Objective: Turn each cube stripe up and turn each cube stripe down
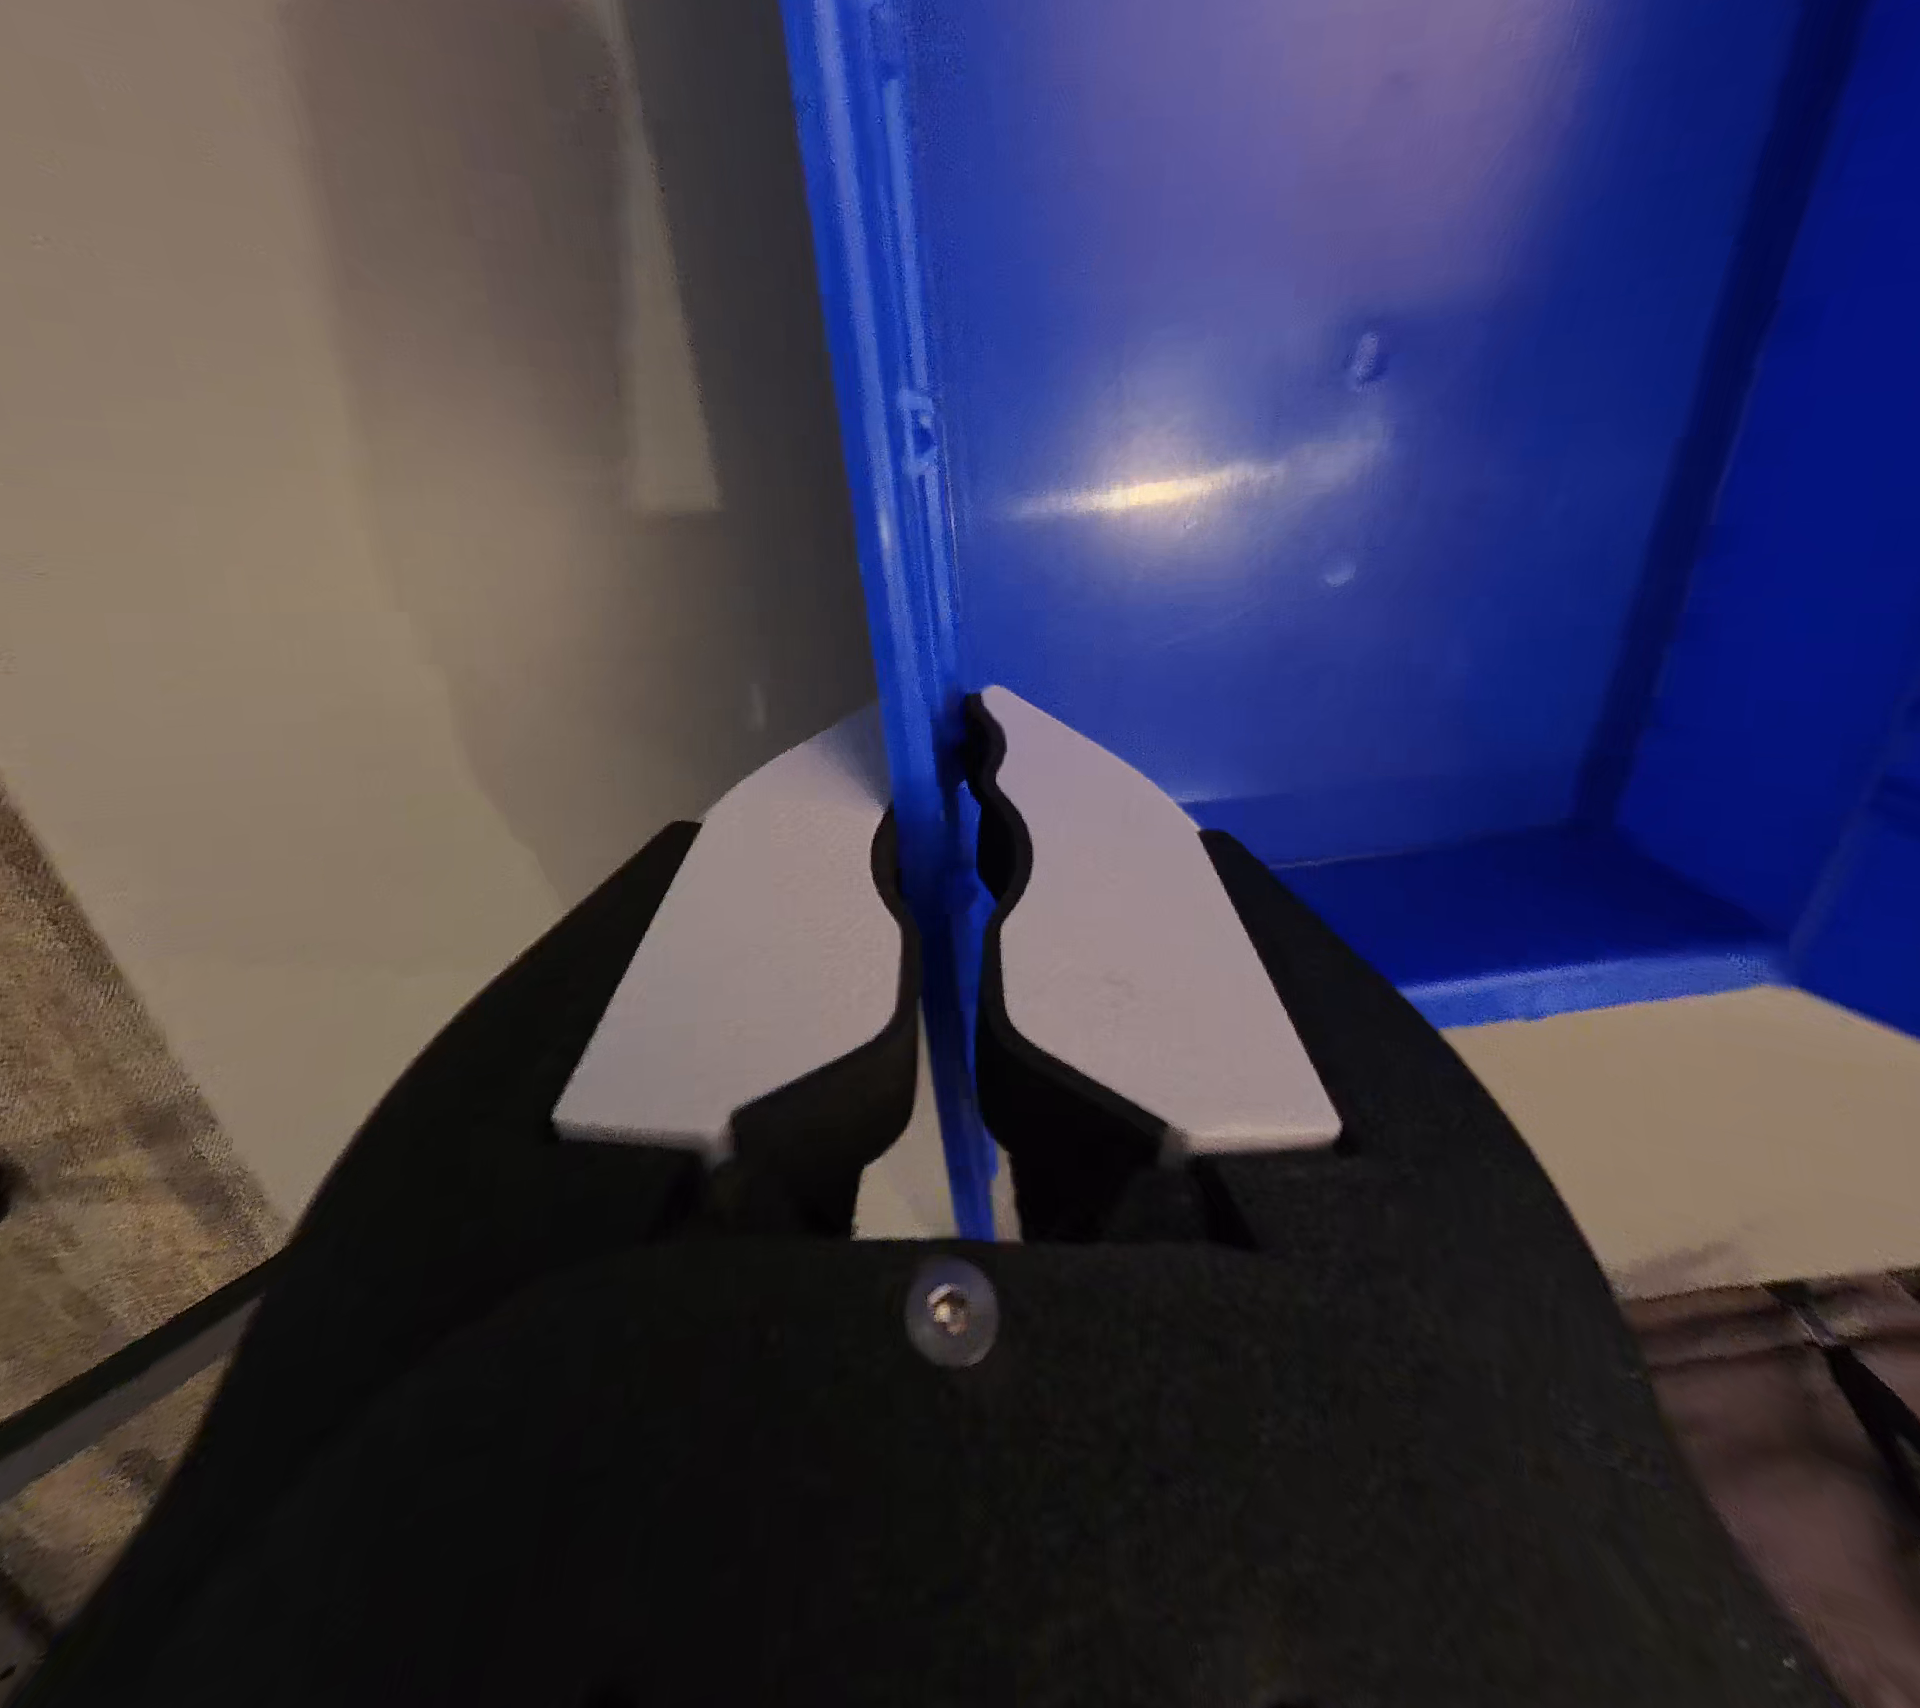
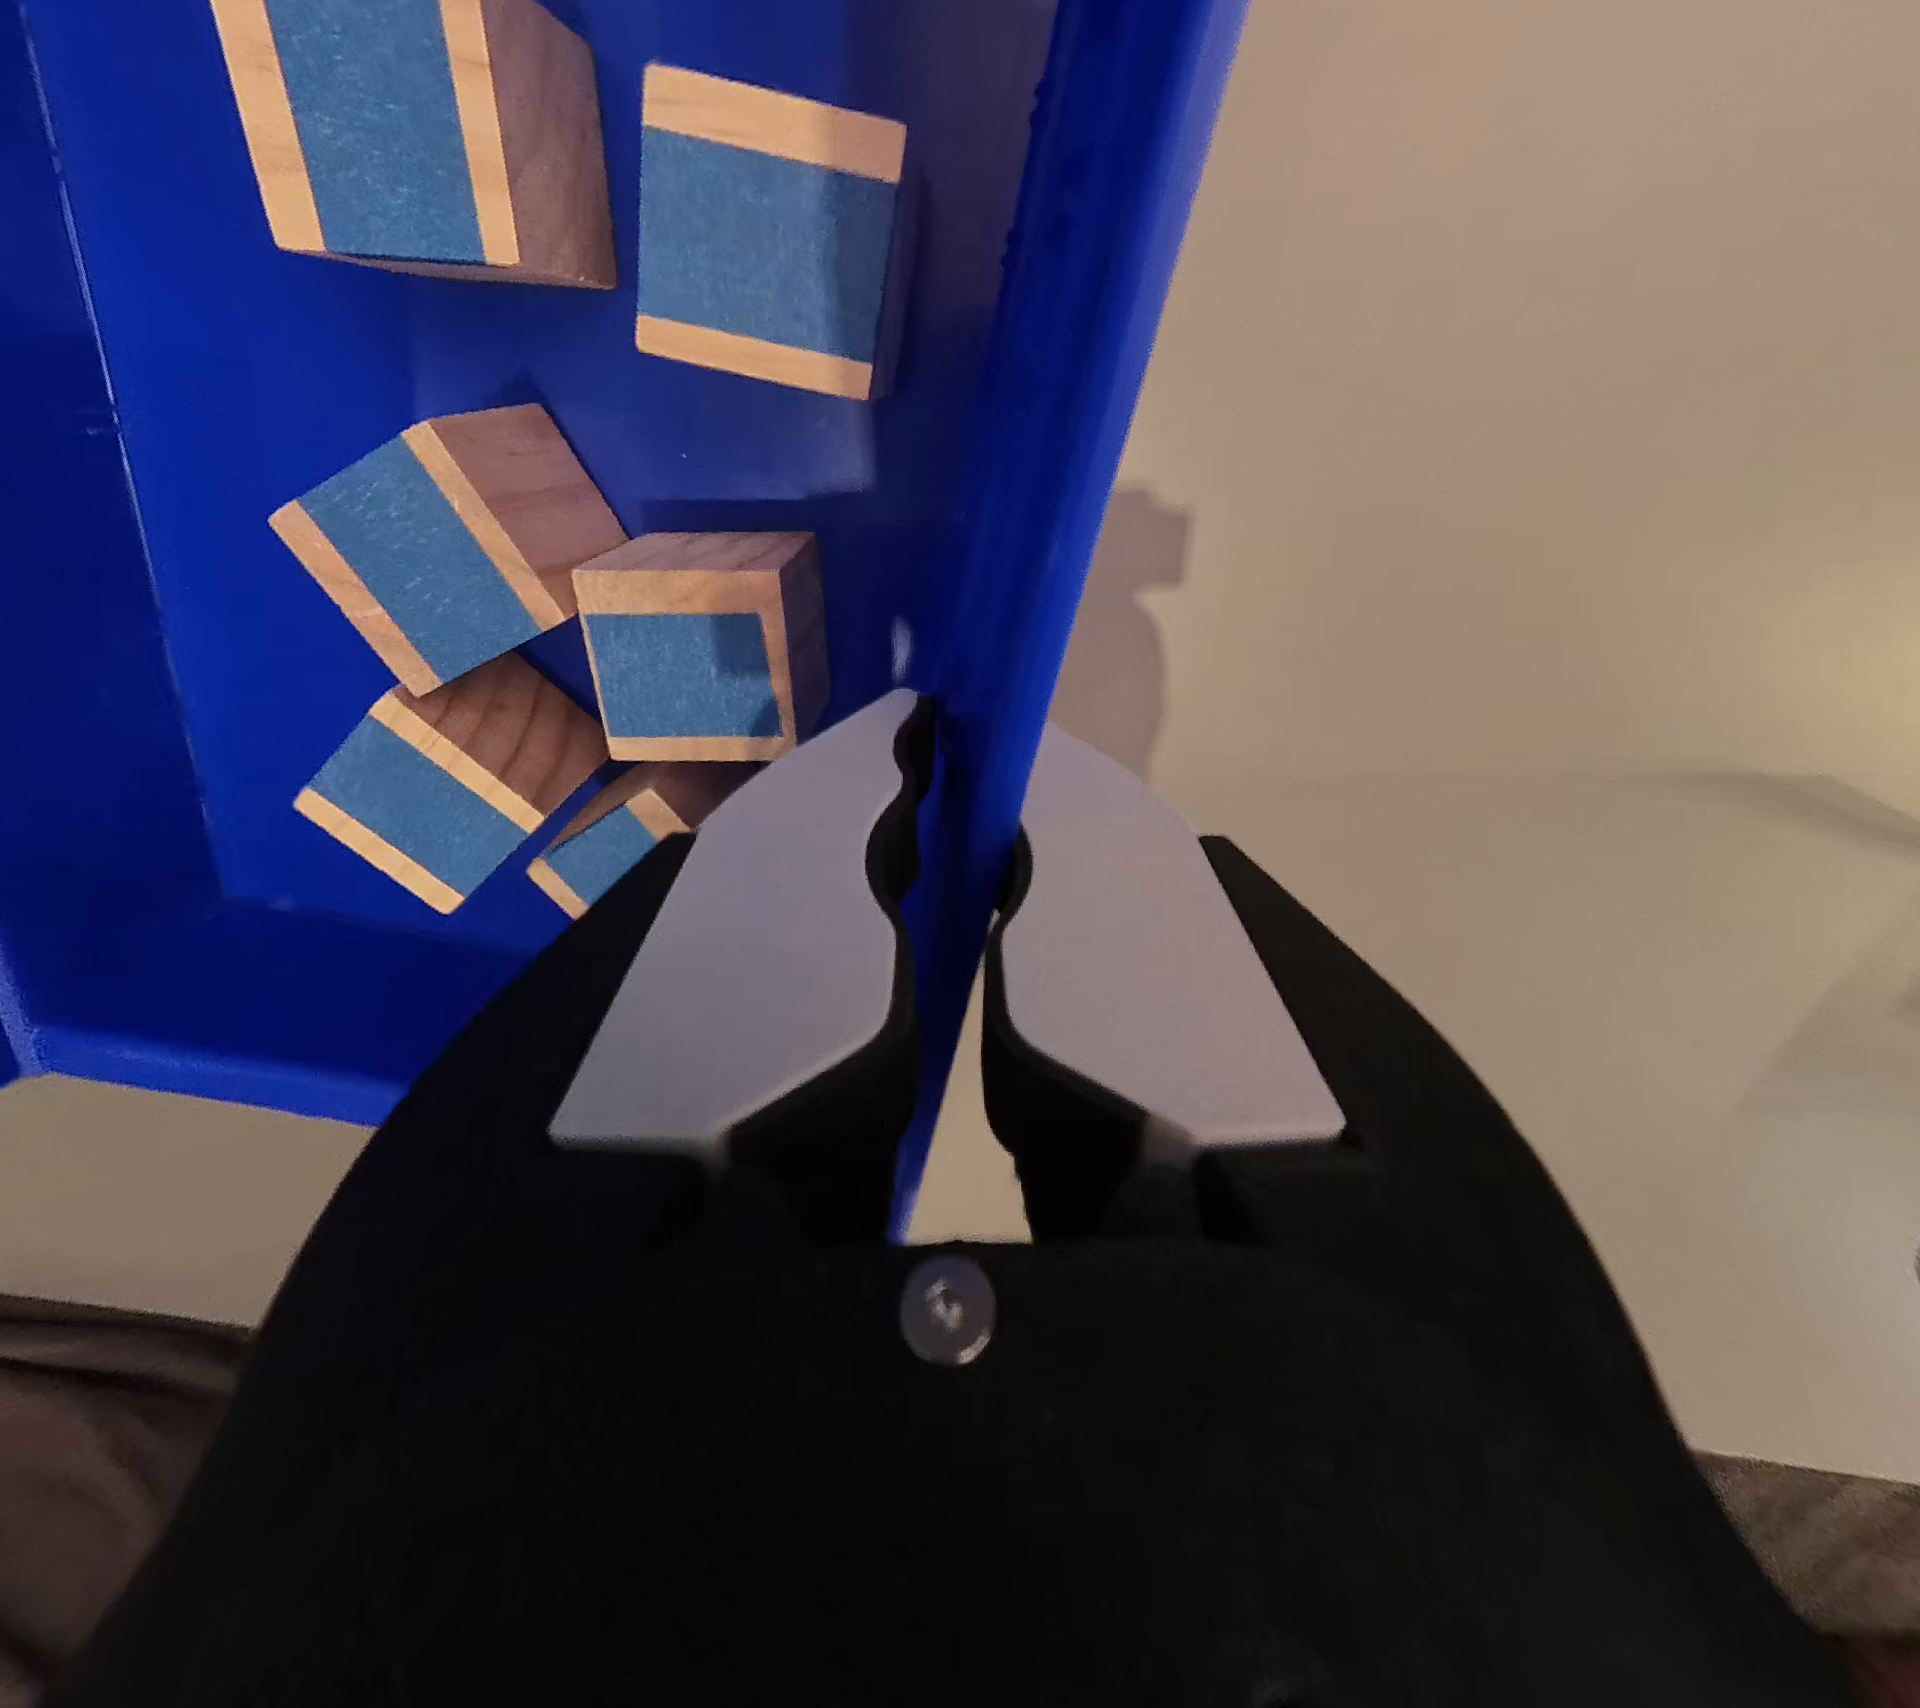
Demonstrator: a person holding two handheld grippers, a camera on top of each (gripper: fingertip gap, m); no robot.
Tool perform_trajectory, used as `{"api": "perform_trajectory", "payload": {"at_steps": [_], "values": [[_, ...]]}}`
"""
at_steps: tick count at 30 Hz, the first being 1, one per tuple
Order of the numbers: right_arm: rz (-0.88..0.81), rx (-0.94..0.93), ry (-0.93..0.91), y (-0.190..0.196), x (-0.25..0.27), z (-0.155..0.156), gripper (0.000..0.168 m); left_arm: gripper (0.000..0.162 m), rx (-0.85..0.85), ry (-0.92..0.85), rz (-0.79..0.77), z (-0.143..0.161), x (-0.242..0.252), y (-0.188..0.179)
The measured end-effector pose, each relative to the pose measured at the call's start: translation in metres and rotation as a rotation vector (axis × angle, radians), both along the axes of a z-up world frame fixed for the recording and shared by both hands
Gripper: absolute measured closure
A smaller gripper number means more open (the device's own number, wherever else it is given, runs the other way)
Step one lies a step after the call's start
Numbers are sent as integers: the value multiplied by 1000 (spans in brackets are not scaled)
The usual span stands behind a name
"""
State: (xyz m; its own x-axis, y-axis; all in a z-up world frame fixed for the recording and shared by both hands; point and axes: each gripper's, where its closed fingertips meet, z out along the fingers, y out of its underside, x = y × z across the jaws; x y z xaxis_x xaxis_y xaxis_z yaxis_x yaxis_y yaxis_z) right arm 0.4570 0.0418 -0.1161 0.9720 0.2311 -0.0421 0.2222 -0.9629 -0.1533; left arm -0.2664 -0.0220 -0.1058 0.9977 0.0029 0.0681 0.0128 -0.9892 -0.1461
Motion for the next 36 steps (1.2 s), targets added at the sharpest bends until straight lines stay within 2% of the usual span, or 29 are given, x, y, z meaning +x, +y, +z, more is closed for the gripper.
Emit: {"api": "perform_trajectory", "payload": {"at_steps": [4, 7, 12, 17, 25, 29, 36], "values": [[25, -24, 12, -4, -19, 0, 161, 155, -7, -1, -156, -2, 58, 15], [38, -21, 14, -2, -39, 0, 161, 150, -7, 14, -205, -3, 97, 23], [99, -29, 19, -6, -74, 1, 161, 136, -19, 114, -329, -5, 142, 21], [161, -22, 7, -9, -99, 1, 159, 130, -37, 197, -406, -6, 166, 12], [180, -4, -3, 0, -106, -7, 156, 125, -39, 164, -481, -7, 201, 0], [183, -14, -55, 1, -103, -11, 150, 122, -70, 82, -487, -3, 210, -9], [179, -11, -66, 1, -102, -11, 149, 128, 104, -97, -488, 42, 207, -3]]}}
